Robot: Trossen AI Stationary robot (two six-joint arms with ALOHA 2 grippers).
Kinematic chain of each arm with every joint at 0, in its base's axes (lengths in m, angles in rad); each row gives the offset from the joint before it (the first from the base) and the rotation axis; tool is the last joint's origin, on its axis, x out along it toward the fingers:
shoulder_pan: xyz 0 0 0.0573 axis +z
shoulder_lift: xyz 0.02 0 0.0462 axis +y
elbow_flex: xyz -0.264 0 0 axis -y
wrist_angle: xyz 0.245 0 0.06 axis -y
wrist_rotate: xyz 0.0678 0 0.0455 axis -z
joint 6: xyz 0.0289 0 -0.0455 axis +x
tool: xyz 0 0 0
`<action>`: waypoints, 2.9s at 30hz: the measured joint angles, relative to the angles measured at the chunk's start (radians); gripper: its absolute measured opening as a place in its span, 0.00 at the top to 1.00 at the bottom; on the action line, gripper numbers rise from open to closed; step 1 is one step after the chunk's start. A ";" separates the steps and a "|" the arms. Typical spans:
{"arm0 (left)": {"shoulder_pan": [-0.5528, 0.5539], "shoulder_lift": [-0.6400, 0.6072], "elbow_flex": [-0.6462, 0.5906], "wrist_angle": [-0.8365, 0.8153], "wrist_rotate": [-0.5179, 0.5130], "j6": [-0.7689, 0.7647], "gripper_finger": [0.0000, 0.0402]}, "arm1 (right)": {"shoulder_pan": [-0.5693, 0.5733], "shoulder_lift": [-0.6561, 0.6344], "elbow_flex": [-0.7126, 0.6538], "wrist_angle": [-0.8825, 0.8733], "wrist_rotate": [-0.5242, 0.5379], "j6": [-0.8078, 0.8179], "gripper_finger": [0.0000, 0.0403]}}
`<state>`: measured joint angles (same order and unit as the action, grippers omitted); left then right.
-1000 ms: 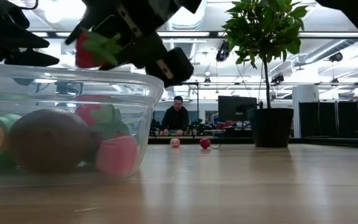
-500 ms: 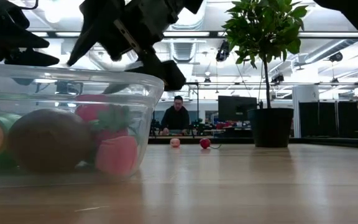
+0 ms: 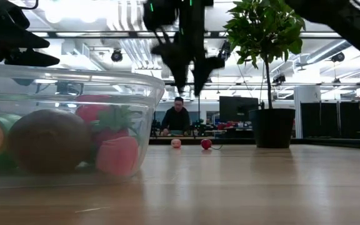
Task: Pick and placing Produce into tupperware
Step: Put the cherry into the transparent bin
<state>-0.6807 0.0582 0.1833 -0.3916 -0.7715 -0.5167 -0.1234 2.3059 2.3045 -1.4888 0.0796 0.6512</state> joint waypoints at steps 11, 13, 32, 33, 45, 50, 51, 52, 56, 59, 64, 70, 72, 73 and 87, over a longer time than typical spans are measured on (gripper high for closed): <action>0.000 0.000 0.000 0.000 0.000 0.000 0.52 | -0.145 0.002 -0.210 0.066 -0.033 -0.187 0.45; 0.000 0.000 0.000 0.000 0.000 0.000 0.52 | -0.145 0.003 -0.244 0.092 -0.034 -0.215 0.45; 0.000 0.000 0.000 0.000 0.000 0.000 0.52 | -0.186 0.006 -0.407 0.257 -0.061 -0.299 0.45; 0.000 0.000 0.000 0.000 0.000 0.000 0.52 | -0.185 0.006 -0.413 0.263 -0.065 -0.304 0.45; 0.000 0.000 0.000 0.000 0.000 0.000 0.52 | -0.185 0.006 -0.419 0.322 -0.082 -0.313 0.52; 0.000 0.000 0.000 0.000 0.000 0.000 0.52 | -0.185 0.006 -0.434 0.319 -0.083 -0.316 0.58; 0.000 0.000 0.000 0.000 0.000 0.000 0.52 | -0.185 0.006 -0.438 0.320 -0.084 -0.315 0.60; 0.000 0.000 0.000 0.000 0.000 0.000 0.52 | -0.185 0.006 -0.442 0.319 -0.086 -0.315 0.61; 0.000 0.000 0.000 0.000 0.000 0.000 0.52 | -0.185 0.005 -0.449 0.318 -0.087 -0.312 0.67; 0.000 0.000 0.000 0.000 0.000 0.000 0.52 | -0.185 0.005 -0.445 0.317 -0.087 -0.310 0.72; 0.000 0.000 0.000 0.000 0.000 0.000 0.52 | -0.185 0.005 -0.428 0.318 -0.087 -0.308 0.79; 0.000 0.000 0.000 0.000 0.000 0.000 0.52 | -0.179 0.005 -0.397 0.282 -0.140 -0.292 0.80; 0.000 0.000 0.000 0.000 0.000 0.000 0.52 | -0.168 0.005 -0.369 0.247 -0.176 -0.289 0.79; 0.000 0.000 0.000 0.000 0.000 0.000 0.52 | -0.157 0.005 -0.349 0.228 -0.191 -0.295 0.79; 0.000 0.000 0.000 0.000 0.000 0.000 0.52 | 0.153 -0.027 0.048 0.270 -0.509 -0.271 0.79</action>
<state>-0.6811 0.0582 0.1833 -0.3916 -0.7715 -0.5167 0.0296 2.2790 2.3523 -1.2193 -0.4299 0.3801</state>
